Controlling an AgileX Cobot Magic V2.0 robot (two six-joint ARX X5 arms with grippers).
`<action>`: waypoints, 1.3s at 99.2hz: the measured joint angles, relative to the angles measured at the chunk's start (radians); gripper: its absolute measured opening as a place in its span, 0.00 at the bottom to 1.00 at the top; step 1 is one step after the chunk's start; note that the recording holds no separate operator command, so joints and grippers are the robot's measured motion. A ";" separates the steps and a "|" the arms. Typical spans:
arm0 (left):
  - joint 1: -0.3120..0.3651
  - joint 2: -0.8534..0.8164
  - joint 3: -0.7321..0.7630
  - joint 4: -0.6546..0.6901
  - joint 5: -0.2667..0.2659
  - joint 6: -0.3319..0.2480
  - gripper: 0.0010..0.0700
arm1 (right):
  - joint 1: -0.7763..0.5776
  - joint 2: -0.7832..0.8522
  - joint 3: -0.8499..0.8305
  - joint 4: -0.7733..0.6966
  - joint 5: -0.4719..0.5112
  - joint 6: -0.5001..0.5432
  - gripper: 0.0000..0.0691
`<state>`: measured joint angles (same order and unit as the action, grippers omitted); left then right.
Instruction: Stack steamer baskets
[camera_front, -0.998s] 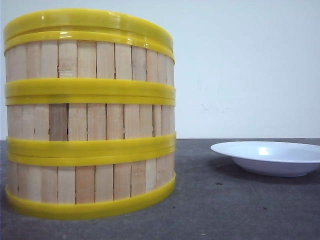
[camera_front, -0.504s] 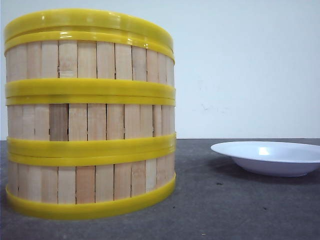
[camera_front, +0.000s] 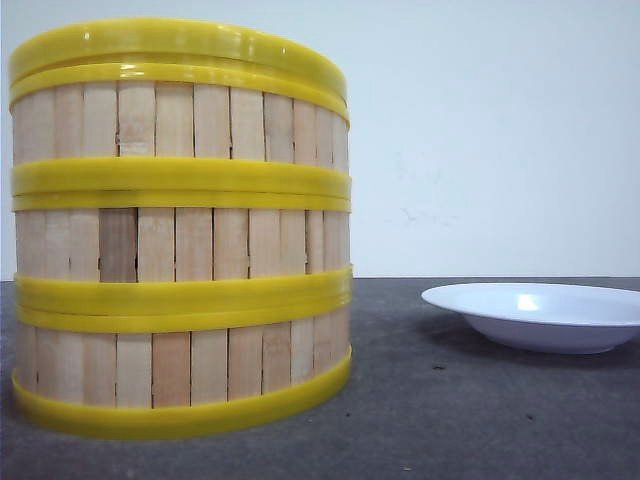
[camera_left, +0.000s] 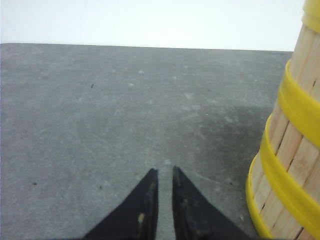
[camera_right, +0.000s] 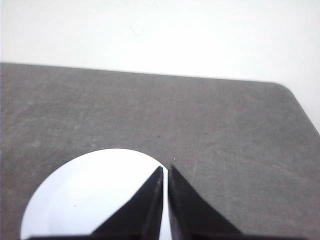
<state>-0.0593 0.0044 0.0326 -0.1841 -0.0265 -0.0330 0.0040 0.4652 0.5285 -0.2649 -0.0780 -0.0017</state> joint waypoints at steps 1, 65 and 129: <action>0.000 0.000 0.000 0.000 0.000 0.000 0.02 | 0.000 -0.011 -0.018 0.011 0.000 0.002 0.01; 0.000 0.000 0.000 0.000 0.000 0.000 0.02 | 0.022 -0.463 -0.512 0.095 0.000 0.059 0.01; 0.000 0.000 0.000 0.000 0.000 0.000 0.02 | 0.022 -0.462 -0.512 0.097 0.000 0.059 0.01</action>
<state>-0.0593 0.0044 0.0326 -0.1841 -0.0265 -0.0330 0.0261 0.0029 0.0170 -0.1684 -0.0776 0.0570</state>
